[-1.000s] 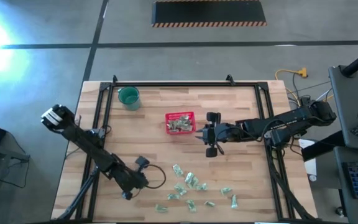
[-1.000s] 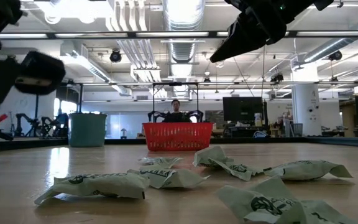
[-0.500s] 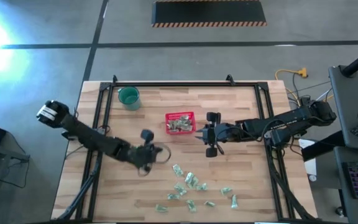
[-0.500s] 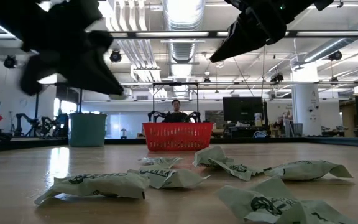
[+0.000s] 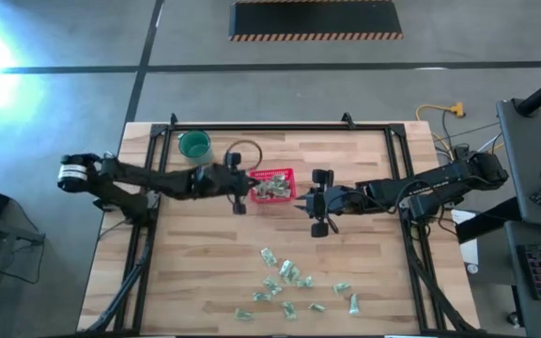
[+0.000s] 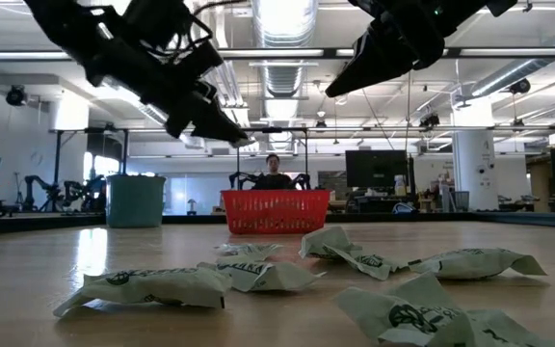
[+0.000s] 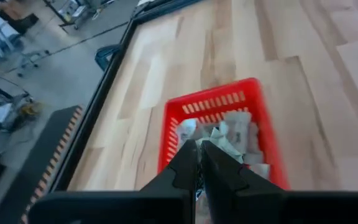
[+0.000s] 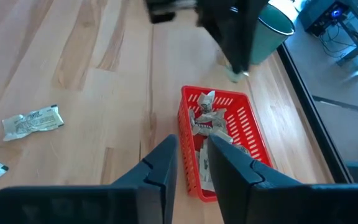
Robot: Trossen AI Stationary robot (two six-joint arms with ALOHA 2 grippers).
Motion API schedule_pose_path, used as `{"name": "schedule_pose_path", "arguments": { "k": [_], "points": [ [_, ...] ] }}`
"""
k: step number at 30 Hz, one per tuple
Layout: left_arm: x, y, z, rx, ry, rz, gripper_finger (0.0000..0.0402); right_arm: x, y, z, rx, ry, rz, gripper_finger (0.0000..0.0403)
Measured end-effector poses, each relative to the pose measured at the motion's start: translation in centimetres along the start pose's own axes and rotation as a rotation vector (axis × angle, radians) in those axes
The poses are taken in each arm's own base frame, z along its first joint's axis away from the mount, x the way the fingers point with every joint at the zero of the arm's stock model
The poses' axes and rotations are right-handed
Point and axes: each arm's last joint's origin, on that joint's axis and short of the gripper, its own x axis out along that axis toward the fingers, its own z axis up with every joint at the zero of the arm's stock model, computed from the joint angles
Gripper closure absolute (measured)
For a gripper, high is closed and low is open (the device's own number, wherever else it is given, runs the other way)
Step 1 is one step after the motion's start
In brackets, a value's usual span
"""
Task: Pick and place items into bin
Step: Put the stevia packet into the red bin
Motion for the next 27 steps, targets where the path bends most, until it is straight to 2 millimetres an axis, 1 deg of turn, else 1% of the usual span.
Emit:
{"name": "schedule_pose_path", "arguments": {
  "k": [3, 5, 11, 16, 19, 27],
  "points": [
    [0.9, 1.0, -0.6, -0.031, -0.012, -0.003, 0.0400, 0.0, 0.0, 0.0, 0.000, 0.000, 0.000, 0.0321],
    [1.6, 1.3, -0.9, -0.042, -0.029, -0.009, 0.0400, 0.0, 0.0, 0.0, -0.001, 0.001, 0.000, 0.0322],
    [3.7, 0.8, -2.0, -0.047, -0.043, -0.014, 0.0400, 0.0, 0.0, -0.1, -0.004, 0.007, 0.001, 0.0330],
    [4.6, 0.8, -2.7, -0.047, -0.010, 0.003, 0.0398, 0.0, 0.0, -0.2, -0.007, 0.015, 0.002, 0.0327],
    [4.7, 0.9, -2.6, -0.049, -0.015, 0.010, 0.0378, 0.0, 0.0, -0.2, -0.008, 0.022, 0.003, 0.0323],
    [4.4, 0.9, -2.3, -0.051, -0.022, 0.009, 0.0292, 0.0, 0.0, -0.3, 0.005, 0.029, 0.004, 0.0320]
  ]
}}
